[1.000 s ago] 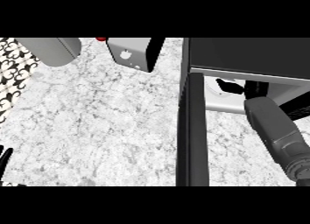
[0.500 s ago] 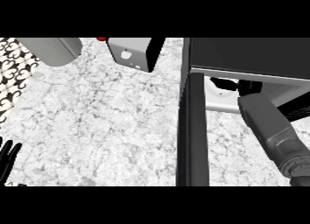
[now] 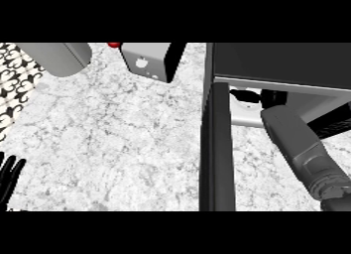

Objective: Pick up the milk, place it into the microwave and close the microwave

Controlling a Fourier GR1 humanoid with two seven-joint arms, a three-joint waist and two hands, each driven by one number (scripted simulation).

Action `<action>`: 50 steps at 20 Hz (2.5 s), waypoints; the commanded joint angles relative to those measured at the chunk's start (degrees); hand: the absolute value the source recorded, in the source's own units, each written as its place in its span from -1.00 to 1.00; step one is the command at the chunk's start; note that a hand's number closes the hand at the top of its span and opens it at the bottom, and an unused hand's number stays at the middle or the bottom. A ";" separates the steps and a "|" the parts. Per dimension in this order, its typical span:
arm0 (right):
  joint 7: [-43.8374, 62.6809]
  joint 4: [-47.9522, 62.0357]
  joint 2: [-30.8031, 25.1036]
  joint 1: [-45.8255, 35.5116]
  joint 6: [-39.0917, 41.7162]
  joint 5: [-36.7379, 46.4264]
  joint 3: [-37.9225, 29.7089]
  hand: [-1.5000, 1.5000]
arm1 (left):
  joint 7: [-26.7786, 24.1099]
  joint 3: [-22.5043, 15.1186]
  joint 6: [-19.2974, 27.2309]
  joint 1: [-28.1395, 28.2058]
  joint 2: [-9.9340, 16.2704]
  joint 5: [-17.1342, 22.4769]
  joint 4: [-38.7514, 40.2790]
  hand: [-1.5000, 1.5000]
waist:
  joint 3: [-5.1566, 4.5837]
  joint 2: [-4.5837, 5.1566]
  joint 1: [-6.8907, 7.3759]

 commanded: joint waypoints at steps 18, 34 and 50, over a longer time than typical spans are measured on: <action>-10.00 -4.45 1.12 6.93 13.59 -4.54 -4.71 -1.00 | -3.17 -0.86 -0.85 5.47 -3.47 -2.66 -3.03 -1.00 | -0.11 -1.72 -3.69; -17.05 -12.46 7.04 20.19 35.31 -10.16 -5.65 -1.00 | -4.89 -8.78 -6.92 11.65 -5.85 -6.65 -5.34 -1.00 | -0.31 -3.12 -6.96; -16.99 -44.69 8.00 52.89 50.99 -13.78 3.40 -1.00 | 1.12 -22.34 -5.11 6.70 -6.06 -15.69 -8.79 1.00 | -0.42 -3.45 -9.04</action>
